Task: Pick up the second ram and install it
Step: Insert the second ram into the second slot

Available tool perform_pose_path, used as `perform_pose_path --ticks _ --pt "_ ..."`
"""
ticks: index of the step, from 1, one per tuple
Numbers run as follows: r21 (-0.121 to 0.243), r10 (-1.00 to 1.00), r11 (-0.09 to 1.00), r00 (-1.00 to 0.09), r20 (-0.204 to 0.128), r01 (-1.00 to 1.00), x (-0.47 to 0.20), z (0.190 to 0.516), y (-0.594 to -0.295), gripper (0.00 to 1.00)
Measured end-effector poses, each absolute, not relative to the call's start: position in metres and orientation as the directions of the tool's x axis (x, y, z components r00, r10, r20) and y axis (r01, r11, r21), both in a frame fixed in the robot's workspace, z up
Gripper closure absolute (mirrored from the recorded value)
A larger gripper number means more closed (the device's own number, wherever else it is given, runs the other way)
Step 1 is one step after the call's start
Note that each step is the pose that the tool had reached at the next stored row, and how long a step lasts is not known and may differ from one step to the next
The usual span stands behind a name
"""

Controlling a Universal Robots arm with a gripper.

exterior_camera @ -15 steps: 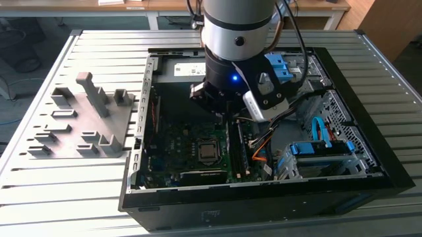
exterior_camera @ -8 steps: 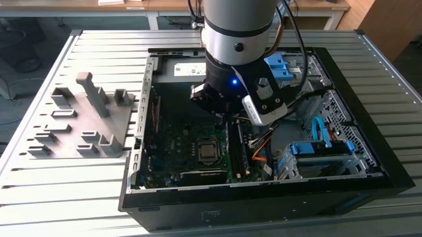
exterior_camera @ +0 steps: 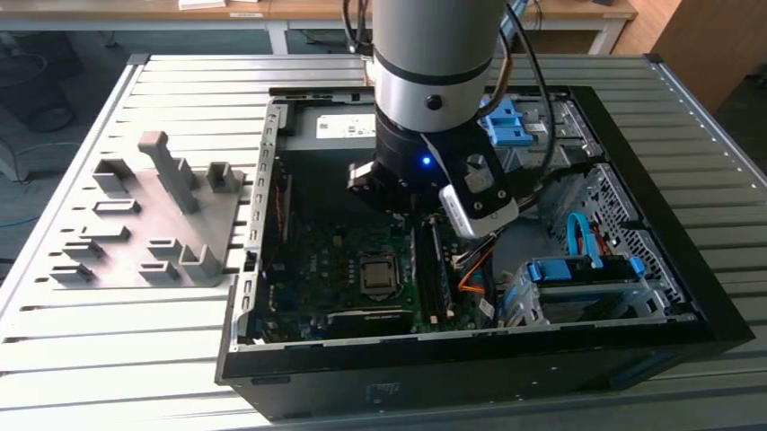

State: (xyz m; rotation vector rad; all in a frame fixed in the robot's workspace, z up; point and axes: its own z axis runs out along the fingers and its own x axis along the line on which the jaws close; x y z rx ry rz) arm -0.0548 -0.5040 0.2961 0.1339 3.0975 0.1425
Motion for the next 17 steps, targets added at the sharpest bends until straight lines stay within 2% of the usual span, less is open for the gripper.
perform_pose_path --ticks 17 --pt "0.093 0.087 0.992 -0.996 -0.034 0.084 -0.038 0.265 -0.508 0.86"
